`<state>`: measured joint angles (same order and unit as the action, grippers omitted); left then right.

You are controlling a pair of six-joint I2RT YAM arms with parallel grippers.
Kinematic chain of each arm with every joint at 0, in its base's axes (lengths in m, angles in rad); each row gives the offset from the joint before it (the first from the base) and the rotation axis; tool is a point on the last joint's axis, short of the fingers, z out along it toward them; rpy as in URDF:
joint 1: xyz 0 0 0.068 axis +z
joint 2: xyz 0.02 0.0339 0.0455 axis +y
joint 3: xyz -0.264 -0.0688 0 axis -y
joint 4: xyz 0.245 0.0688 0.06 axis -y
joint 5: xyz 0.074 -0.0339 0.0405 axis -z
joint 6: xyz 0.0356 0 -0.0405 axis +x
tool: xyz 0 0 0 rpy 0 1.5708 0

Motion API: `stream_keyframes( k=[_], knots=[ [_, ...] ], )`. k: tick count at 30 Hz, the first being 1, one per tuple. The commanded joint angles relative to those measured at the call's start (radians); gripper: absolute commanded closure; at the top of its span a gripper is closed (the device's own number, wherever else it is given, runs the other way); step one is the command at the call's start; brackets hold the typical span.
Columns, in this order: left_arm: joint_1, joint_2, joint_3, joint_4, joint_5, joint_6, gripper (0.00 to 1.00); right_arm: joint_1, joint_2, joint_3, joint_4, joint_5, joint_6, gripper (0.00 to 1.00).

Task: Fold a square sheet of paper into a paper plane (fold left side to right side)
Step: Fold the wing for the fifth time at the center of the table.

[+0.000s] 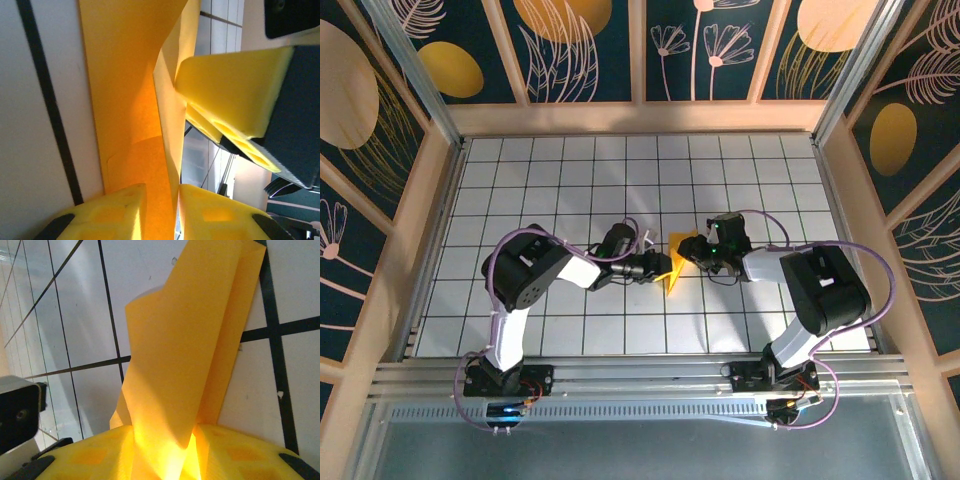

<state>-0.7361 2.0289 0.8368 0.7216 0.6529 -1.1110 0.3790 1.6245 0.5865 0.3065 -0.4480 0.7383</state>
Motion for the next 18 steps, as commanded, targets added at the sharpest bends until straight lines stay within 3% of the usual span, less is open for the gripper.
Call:
stream_keyframes(
  k=[1,18],
  knots=[
    [0.026,-0.041,-0.011,-0.023,-0.017,0.038,0.74,0.016,0.045,0.014,-0.024,0.037,-0.025,0.62],
    [0.031,0.023,0.087,-0.095,-0.004,0.076,0.76,0.015,0.04,0.019,-0.037,0.037,-0.03,0.62]
  ],
)
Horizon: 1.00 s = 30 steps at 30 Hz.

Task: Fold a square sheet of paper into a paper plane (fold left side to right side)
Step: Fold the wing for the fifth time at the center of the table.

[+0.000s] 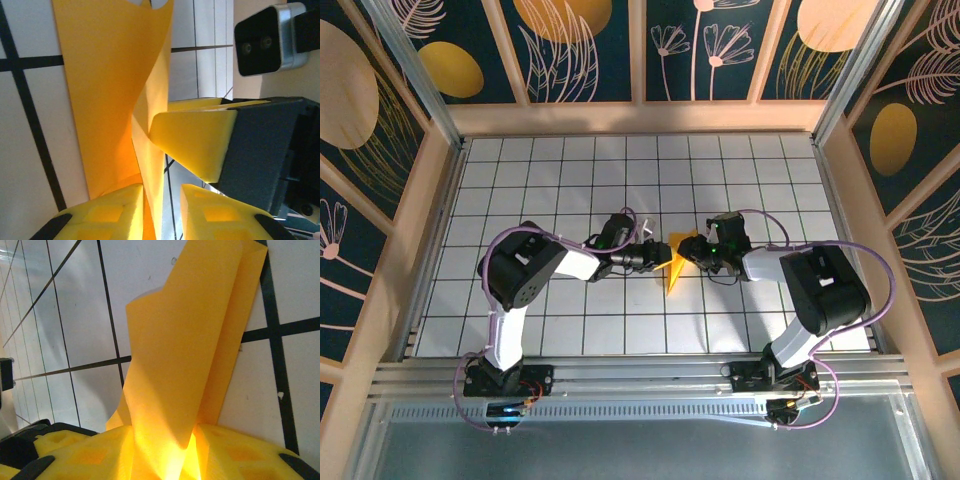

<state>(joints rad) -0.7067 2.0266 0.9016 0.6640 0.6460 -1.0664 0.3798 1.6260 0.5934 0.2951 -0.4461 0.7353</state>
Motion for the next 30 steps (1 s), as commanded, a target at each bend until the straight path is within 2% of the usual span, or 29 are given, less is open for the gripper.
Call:
stream_keyframes(
  k=[1,15,30],
  knots=[
    [0.002,0.026,0.026,-0.047,-0.001,0.039,0.77,0.015,0.038,0.013,-0.025,0.035,-0.027,0.62],
    [0.001,0.043,0.051,-0.101,-0.023,0.071,0.97,0.015,0.041,0.014,-0.037,0.04,-0.034,0.62],
    [0.002,0.071,0.065,-0.13,-0.043,0.098,0.99,0.019,0.038,0.017,-0.042,0.038,-0.039,0.62]
  ],
)
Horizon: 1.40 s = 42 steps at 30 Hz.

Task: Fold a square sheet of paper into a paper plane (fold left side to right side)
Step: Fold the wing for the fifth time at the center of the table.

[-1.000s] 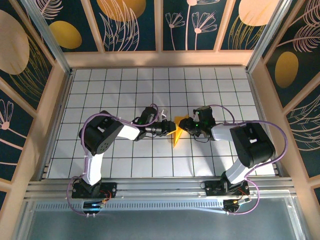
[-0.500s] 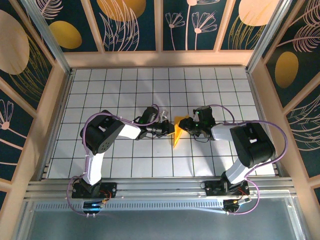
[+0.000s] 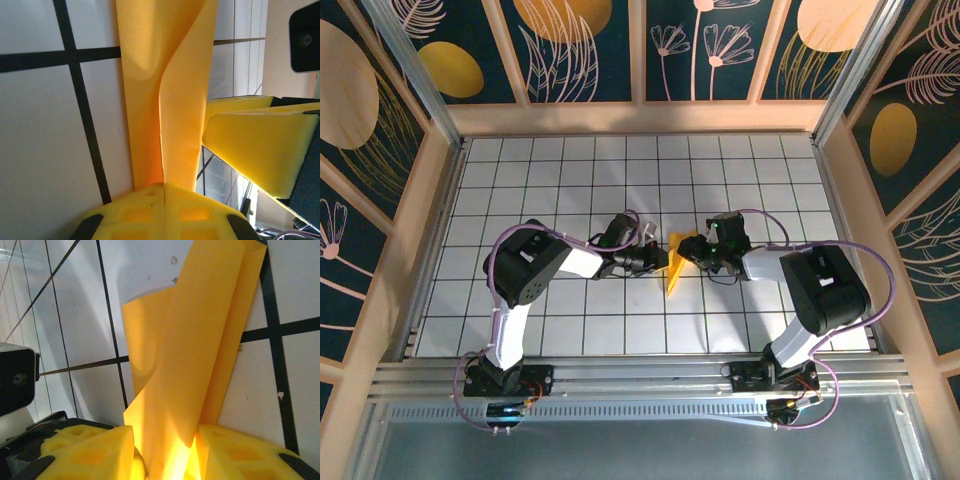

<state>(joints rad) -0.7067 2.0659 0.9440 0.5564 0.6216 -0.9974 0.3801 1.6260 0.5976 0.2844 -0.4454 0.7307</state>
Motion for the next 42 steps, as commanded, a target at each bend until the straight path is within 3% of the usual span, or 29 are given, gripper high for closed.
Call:
stream_keyframes(
  k=[1,24,42],
  knots=[
    [0.001,0.034,0.024,-0.03,-0.022,0.033,1.0,0.018,0.04,0.013,-0.031,0.036,-0.035,0.62],
    [0.001,0.038,0.023,-0.173,-0.117,0.092,1.0,0.016,-0.032,0.018,-0.06,0.051,-0.027,0.62],
    [0.001,0.054,0.024,-0.183,-0.122,0.102,1.0,-0.013,-0.099,0.019,-0.125,0.066,-0.054,0.59]
  ],
)
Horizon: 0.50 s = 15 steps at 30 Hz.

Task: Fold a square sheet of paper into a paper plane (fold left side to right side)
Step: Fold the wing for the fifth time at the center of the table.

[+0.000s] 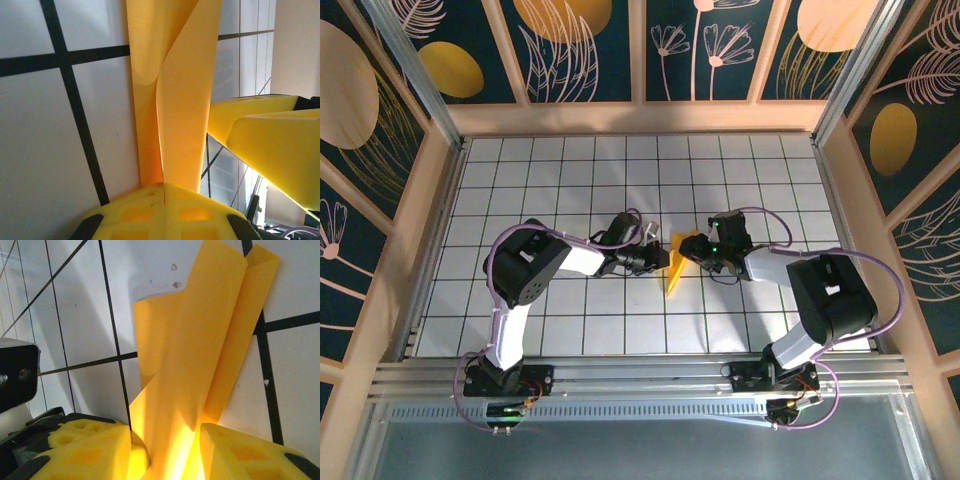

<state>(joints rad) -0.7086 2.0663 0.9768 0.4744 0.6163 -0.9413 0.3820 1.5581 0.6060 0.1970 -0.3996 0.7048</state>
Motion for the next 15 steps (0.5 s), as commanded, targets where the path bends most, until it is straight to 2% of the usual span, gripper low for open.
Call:
stream_keyframes(
  k=[1,3,9,15],
  knots=[
    [0.003,0.054,-0.01,-0.101,-0.116,0.047,1.0,-0.016,-0.035,0.012,-0.044,0.021,-0.032,0.59],
    [0.004,0.055,0.018,-0.101,-0.115,0.049,1.0,-0.019,-0.046,0.016,-0.053,0.02,-0.036,0.61],
    [0.003,0.057,0.02,-0.106,-0.119,0.051,1.0,-0.018,-0.04,0.063,-0.08,-0.009,-0.051,0.78],
    [0.003,0.058,0.022,-0.11,-0.121,0.051,1.0,-0.005,0.02,0.1,-0.065,-0.026,-0.051,0.9]
  ],
)
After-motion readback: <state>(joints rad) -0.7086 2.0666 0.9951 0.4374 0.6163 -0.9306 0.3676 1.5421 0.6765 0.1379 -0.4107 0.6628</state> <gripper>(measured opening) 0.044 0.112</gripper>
